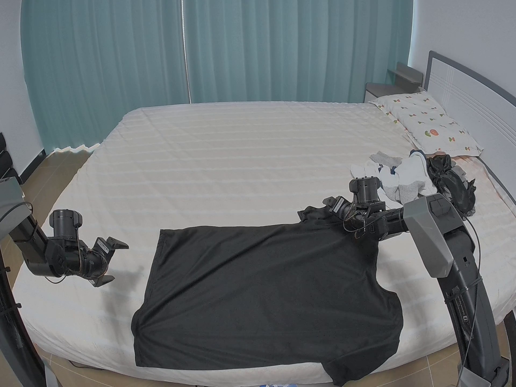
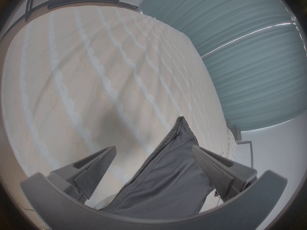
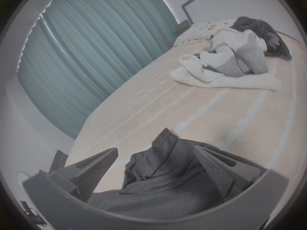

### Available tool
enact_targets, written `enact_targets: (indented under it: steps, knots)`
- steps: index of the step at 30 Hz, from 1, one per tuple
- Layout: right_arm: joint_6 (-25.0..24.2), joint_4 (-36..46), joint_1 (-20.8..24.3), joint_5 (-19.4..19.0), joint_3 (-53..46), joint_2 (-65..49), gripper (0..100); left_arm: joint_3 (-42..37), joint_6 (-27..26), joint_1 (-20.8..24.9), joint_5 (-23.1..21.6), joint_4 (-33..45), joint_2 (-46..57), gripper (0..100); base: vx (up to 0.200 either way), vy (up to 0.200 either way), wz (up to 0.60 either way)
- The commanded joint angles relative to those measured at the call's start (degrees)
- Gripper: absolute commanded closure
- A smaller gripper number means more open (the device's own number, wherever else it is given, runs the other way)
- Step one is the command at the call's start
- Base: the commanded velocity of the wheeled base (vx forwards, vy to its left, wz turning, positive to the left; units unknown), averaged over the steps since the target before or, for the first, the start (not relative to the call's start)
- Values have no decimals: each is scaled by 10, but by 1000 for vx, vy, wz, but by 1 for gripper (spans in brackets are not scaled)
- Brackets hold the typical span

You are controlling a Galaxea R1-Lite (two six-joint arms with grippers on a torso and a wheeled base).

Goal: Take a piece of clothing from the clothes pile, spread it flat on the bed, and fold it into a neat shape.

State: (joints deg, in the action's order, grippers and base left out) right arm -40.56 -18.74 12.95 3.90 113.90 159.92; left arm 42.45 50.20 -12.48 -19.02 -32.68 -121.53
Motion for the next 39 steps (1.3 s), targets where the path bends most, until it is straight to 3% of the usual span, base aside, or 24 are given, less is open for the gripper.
enact_targets:
  steps: [1,14,15,35,36,39]
  knots:
    - [-1,-9,4,-2,7,29,0,-5,-1,1,0,0,-1,0,0,0,0]
    - [0,-51,4,-9,7,37,0,-9,0,1,0,-1,0,0,0,0,0]
    - [-1,-52,3,-9,7,38,100,-9,0,1,0,-1,0,0,0,0,0]
    - [0,-117,-13,-4,7,23,100,-8,-1,1,0,-1,1,0,0,0,0]
    - [1,-114,-14,-3,7,23,0,-9,0,1,0,-1,2,0,0,0,0]
    - [5,-108,-14,1,7,24,0,-6,0,6,0,-2,5,0,0,0,0]
